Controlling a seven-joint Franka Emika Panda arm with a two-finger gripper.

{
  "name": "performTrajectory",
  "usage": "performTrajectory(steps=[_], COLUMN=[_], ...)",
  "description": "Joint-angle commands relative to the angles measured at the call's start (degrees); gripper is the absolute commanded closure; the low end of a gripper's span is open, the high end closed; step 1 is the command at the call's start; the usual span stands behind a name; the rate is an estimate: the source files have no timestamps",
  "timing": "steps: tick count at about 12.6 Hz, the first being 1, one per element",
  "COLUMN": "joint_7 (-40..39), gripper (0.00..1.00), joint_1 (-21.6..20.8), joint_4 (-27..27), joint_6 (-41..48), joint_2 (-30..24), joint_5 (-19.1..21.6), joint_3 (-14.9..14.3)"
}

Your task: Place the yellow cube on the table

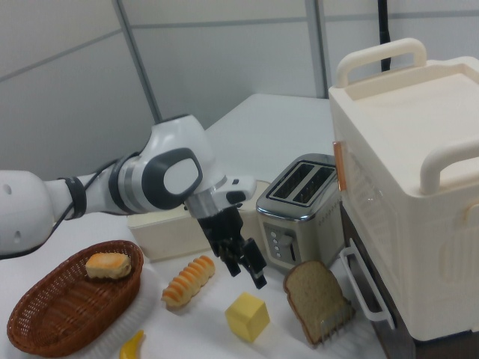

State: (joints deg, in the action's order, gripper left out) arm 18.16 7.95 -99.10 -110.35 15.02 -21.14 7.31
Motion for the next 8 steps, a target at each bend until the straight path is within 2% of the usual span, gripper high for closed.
performTrajectory(steps=[1,3,4,6,8], joint_7=[-2.6,-2.9,-3.0,-5.1,-10.9], gripper=[0.0,0.0,0.0,0.0,0.0], joint_1=[0.8,0.9,0.8,-2.0,-7.2], joint_4=[4.6,6.9,6.8,6.6,6.5], joint_6=[9.8,11.6,11.7,11.7,13.8], joint_2=[-3.9,-5.6,-7.6,-11.1,-13.4], joint_5=[0.0,6.0,10.1,15.8,20.2], joint_3=[0.0,-0.9,-2.4,-8.1,-15.9])
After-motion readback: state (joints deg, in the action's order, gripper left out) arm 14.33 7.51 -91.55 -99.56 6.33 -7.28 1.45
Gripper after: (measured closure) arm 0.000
